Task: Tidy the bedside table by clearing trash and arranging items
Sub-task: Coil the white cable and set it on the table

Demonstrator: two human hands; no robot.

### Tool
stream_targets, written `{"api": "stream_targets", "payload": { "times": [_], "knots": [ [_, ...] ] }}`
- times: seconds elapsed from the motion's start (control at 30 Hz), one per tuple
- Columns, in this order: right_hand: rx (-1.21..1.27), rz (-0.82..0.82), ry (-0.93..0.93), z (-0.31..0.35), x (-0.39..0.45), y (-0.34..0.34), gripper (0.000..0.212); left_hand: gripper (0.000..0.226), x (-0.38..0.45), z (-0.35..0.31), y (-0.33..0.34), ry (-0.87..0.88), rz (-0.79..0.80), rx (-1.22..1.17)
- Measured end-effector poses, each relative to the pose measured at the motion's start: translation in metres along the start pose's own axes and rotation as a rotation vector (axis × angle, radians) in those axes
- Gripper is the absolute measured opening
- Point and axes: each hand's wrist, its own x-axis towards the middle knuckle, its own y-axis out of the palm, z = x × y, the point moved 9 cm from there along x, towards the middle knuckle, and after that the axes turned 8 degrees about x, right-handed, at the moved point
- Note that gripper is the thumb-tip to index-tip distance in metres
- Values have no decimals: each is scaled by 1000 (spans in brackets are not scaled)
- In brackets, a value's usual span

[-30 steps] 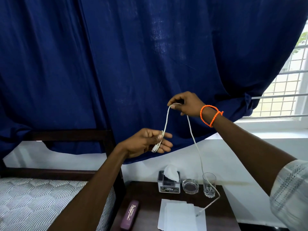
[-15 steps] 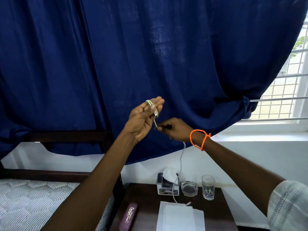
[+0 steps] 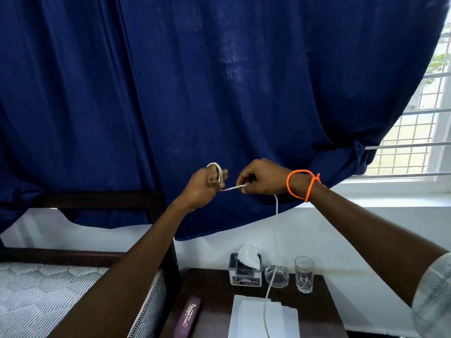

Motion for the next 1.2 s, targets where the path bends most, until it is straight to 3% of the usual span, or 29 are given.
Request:
{"api": "stream_targets", "payload": {
  "times": [0.17,0.27,0.4,0.53,0.63,0.77,0.9,0.97,1.07,1.2],
  "knots": [
    [-46,20,-15,2,3,-20,25,13,-14,3,24,-48,254,168],
    [29,-17,-27,0,5,-33,19,7,-30,5,42,-109,481,42],
    [135,-67,-58,1,6,-39,14,43,-54,-15,55,-125,688,-159],
    [232,-159,-34,-13,4,-39,13,49,-66,-43,55,-67,759,-393],
    [280,-239,-19,-25,2,-31,16,49,-63,-68,47,27,719,-624],
    [377,-234,86,-42,1,-7,16,47,-49,-90,32,145,553,-845],
    [455,-201,90,-26,-7,15,25,40,-31,-88,28,152,374,-986],
    [472,-141,103,-26,-9,30,19,38,-20,-80,26,122,251,-1033],
    [441,-79,143,-34,-11,47,13,39,-5,-61,21,51,79,-993],
    [351,-41,124,-29,-12,45,20,38,2,-32,22,-62,-114,-648]
  ]
}}
